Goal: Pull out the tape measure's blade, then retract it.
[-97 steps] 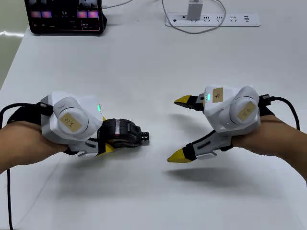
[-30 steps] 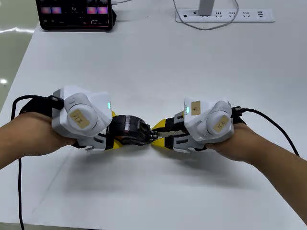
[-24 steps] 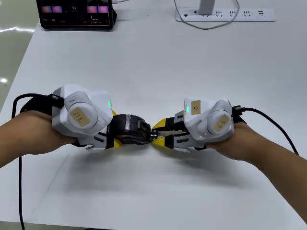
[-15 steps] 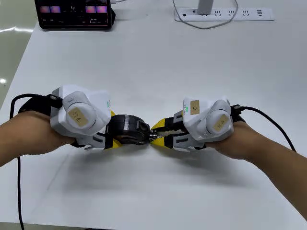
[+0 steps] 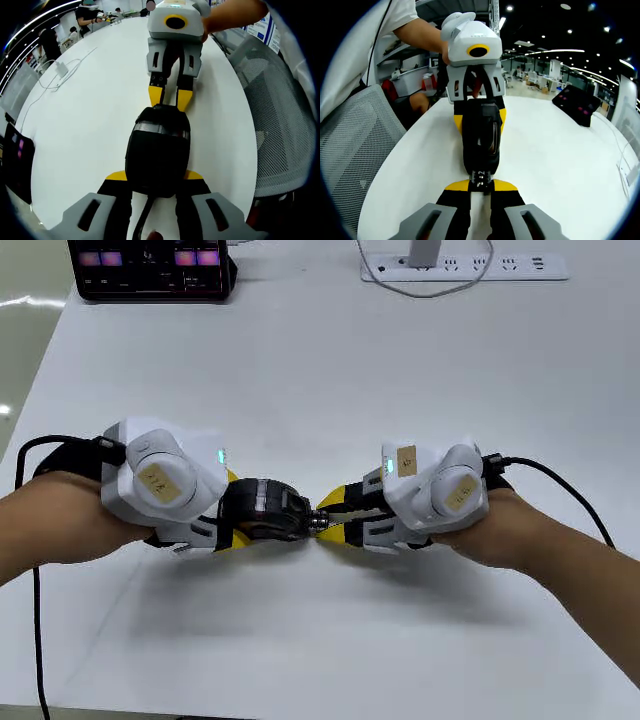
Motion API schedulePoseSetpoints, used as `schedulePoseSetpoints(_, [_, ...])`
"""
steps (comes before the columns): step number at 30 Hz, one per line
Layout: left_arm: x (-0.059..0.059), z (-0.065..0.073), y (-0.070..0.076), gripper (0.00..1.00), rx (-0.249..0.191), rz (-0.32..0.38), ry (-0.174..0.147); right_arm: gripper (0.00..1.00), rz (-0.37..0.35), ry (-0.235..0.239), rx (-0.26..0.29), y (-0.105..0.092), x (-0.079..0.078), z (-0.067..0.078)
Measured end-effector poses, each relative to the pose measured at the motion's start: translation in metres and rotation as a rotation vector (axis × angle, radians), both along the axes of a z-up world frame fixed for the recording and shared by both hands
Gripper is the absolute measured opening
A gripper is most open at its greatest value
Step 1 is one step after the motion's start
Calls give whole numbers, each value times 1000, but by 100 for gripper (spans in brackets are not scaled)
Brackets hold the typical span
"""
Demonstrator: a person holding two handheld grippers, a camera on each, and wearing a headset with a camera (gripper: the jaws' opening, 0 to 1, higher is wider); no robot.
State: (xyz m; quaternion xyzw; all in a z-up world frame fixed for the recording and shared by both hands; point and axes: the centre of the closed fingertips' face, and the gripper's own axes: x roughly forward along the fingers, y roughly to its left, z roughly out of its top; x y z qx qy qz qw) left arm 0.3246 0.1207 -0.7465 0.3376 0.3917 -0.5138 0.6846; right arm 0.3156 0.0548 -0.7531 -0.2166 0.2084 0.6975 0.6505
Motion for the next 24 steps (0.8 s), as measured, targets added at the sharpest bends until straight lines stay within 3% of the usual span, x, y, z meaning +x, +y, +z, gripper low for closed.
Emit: schedulePoseSetpoints(24, [0, 0, 0, 28, -1, 5, 2, 11, -9, -3, -22, -25, 0, -1])
